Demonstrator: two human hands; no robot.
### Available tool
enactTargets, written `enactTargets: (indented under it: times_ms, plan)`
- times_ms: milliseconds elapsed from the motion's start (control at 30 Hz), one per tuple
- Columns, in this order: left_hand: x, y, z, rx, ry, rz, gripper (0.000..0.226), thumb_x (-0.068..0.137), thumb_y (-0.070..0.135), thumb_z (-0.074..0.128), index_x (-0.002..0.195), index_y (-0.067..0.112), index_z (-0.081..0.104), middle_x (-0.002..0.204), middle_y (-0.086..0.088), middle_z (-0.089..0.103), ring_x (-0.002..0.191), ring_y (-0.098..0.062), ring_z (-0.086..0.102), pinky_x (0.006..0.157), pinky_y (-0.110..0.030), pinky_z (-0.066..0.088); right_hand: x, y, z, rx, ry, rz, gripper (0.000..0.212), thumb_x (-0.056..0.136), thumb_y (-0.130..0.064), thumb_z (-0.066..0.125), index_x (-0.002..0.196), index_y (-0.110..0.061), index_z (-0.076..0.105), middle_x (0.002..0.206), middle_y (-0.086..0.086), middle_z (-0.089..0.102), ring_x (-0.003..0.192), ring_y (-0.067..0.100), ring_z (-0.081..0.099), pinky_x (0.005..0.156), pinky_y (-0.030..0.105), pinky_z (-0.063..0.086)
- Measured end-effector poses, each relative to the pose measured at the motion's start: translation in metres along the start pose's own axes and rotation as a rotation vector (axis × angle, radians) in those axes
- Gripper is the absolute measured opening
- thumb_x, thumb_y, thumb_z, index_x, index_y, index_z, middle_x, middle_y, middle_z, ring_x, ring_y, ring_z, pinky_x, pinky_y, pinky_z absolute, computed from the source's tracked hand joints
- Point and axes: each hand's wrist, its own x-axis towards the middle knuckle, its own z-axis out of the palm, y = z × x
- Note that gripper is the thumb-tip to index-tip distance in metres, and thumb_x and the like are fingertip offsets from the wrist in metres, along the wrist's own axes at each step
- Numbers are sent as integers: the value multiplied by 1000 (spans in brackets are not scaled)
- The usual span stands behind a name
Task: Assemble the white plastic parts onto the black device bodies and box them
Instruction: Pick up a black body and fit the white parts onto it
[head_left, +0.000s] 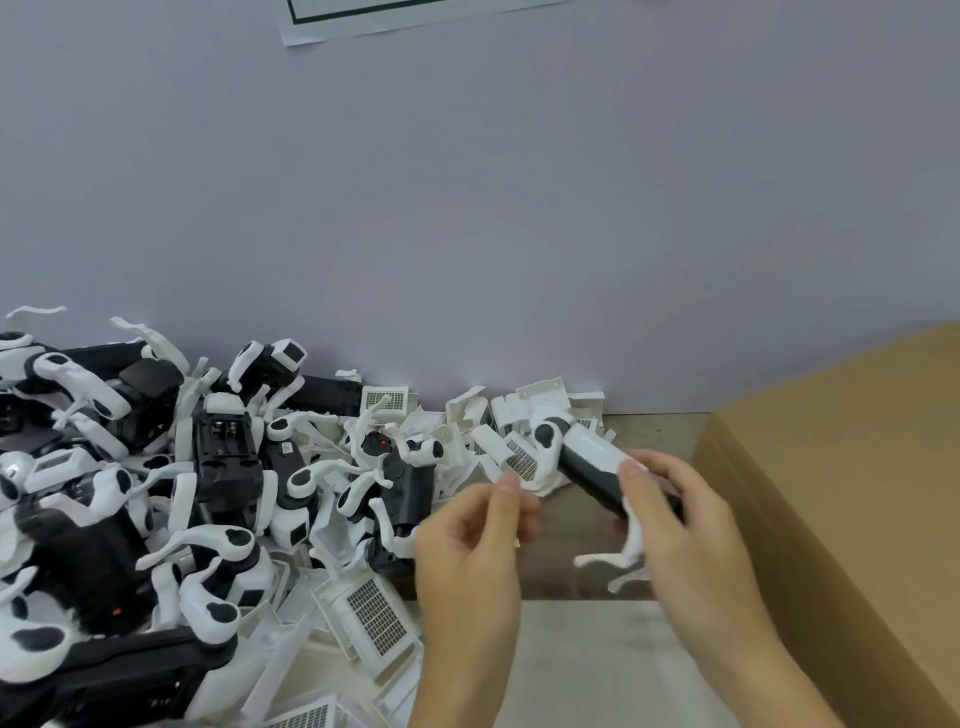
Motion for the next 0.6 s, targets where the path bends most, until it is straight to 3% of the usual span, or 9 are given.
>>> enactTargets:
  times_ms: [33,67,133,200,267,333,467,533,600]
  plan:
    - [2,1,-2,12,57,26,29,94,25,63,67,17,71,59,1,59,58,-10,52,58,-19,43,2,-1,-5,84,-9,69,20,96,-36,61,91,-19,71,89,10,68,83,42,65,56,43,60]
    - [2,2,-4,0,90,34,27,95,20,63,68,20,70,60,1,57,58,-9,50,57,-19,41,2,-3,-10,167,-5,118,28,98,-32,59,86,-8,68,94,25,61,75,50,59,49,38,57]
    - [3,2,-6,-68,81,21,18,95,19,64,85,31,73,81,9,70,76,-6,64,62,-20,48,1,-10,-19,267,-2,195,42,101,-30,52,75,-1,66,76,33,61,57,36,57,47,28,51]
    - [0,3,-6,-141,-29,-34,23,91,32,69,111,43,72,115,19,71,106,1,66,75,-22,54,-1,-17,-24,381,-99,307,49,97,-34,47,64,-7,72,55,24,58,47,30,48,44,28,45]
    - [-2,4,-5,-176,-147,-72,33,87,40,67,119,48,68,127,18,68,118,-2,63,88,-27,51,-3,-22,-24,458,-273,385,50,84,-39,47,61,-2,71,57,28,53,50,29,37,41,31,39]
    - [-2,7,-4,-190,-222,-78,27,91,39,64,117,43,71,119,9,73,112,-8,68,87,-28,53,-4,-24,-25,471,-370,398,51,78,-41,47,65,4,68,67,33,48,50,29,35,44,32,36]
    - [-1,6,-5,-231,-220,-114,26,87,34,65,111,38,74,91,-1,77,83,-15,73,72,-25,56,-5,-23,-26,442,-364,382,53,82,-38,47,78,10,69,68,31,47,50,30,37,48,33,35]
    - [0,4,-6,-223,-210,-136,31,83,33,61,111,39,74,87,2,76,82,-14,72,76,-32,56,-3,-20,-28,422,-293,356,47,91,-32,50,90,11,68,63,25,56,50,33,48,49,33,44]
    - [2,4,-6,-202,-204,-169,34,84,26,60,115,32,74,88,-1,76,81,-17,72,80,-39,57,0,-20,-32,373,-304,277,39,88,-32,54,93,2,74,70,17,68,58,29,61,55,33,49]
